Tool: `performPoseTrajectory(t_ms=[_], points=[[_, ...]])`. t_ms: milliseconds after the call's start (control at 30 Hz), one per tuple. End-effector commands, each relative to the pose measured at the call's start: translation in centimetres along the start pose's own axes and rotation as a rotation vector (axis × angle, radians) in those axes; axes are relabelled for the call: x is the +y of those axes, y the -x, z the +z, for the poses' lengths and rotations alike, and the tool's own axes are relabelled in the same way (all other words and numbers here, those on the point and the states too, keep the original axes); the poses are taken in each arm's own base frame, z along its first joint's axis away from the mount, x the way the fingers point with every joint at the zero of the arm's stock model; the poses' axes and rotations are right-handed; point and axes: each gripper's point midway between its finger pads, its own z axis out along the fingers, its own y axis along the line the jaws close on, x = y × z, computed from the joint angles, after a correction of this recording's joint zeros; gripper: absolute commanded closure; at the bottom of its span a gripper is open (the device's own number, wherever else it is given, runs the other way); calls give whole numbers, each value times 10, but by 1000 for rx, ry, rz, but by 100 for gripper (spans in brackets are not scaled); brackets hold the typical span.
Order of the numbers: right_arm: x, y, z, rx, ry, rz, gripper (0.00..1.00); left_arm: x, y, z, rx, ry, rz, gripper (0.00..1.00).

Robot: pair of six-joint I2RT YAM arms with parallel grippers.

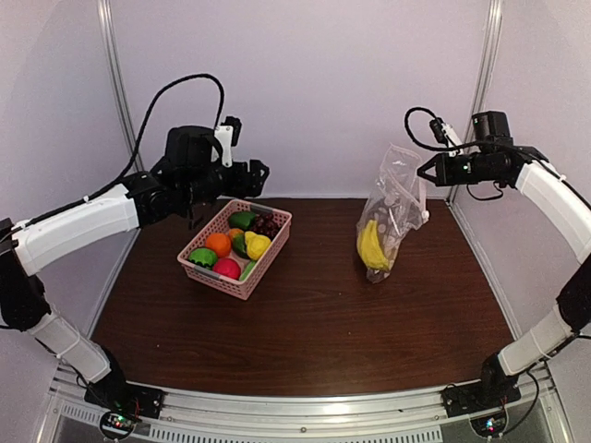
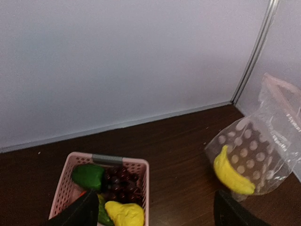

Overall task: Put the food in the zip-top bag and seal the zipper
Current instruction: Pick up the fake fruit from the bin.

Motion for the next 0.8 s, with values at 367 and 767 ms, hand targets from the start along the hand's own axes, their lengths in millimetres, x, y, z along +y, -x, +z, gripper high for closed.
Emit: performPoseTrajectory(t_ms=[367, 767], points=[[-25, -70, 36, 16, -29, -52, 100, 72, -177, 49, 617, 102, -167, 16], [-16, -86, 34, 2, 19, -50, 100, 83, -218, 84, 656, 114, -419, 23]])
